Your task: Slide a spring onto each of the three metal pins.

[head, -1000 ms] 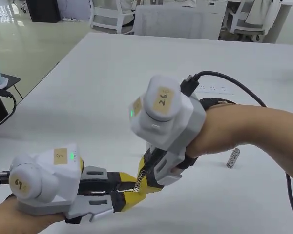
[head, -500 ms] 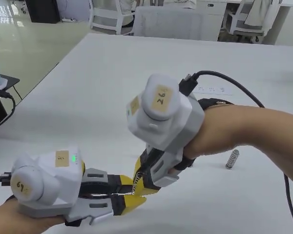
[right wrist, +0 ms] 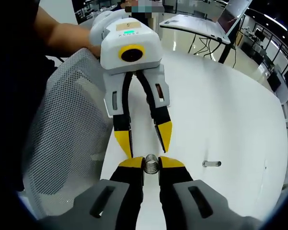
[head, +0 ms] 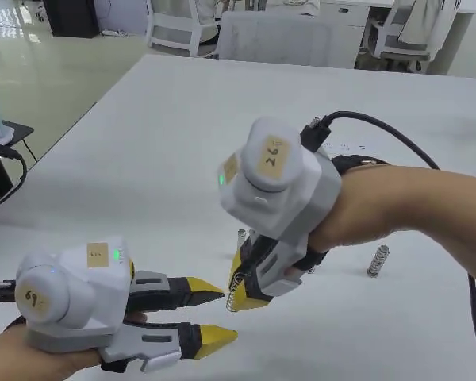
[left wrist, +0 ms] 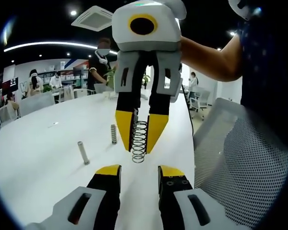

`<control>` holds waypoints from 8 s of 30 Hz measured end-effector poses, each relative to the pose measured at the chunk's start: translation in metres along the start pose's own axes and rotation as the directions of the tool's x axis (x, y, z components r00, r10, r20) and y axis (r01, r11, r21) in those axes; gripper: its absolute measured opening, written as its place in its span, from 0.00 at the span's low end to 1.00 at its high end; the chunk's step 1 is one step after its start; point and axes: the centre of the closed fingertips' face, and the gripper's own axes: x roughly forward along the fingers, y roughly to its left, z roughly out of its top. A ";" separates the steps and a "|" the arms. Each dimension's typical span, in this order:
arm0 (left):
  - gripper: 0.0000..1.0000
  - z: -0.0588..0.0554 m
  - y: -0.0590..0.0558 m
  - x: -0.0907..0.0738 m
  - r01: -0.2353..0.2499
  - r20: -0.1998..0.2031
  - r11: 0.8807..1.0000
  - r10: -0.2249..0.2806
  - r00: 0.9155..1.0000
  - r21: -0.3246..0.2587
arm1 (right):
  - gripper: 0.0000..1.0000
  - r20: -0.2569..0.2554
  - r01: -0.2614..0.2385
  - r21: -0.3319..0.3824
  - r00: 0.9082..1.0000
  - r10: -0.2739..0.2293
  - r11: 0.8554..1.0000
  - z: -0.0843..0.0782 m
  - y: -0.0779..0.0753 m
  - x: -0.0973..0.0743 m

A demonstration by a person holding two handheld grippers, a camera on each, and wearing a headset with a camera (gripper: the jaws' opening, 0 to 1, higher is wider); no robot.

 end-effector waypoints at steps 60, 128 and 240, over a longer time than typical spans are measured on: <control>0.64 -0.011 0.018 -0.019 -0.151 0.018 0.985 0.152 0.988 -0.079 | 0.09 -0.075 0.163 0.068 0.985 -0.158 0.984 -0.027 -0.108 -0.031; 0.61 -0.017 0.022 -0.028 -0.164 0.021 0.983 0.167 0.986 -0.082 | 0.09 -0.164 0.113 0.154 0.983 -0.088 0.982 -0.054 -0.117 0.062; 0.68 0.000 0.020 -0.027 -0.178 0.043 0.976 0.185 0.982 -0.125 | 0.45 0.233 0.339 0.689 0.733 -0.639 0.641 -0.200 0.011 -0.092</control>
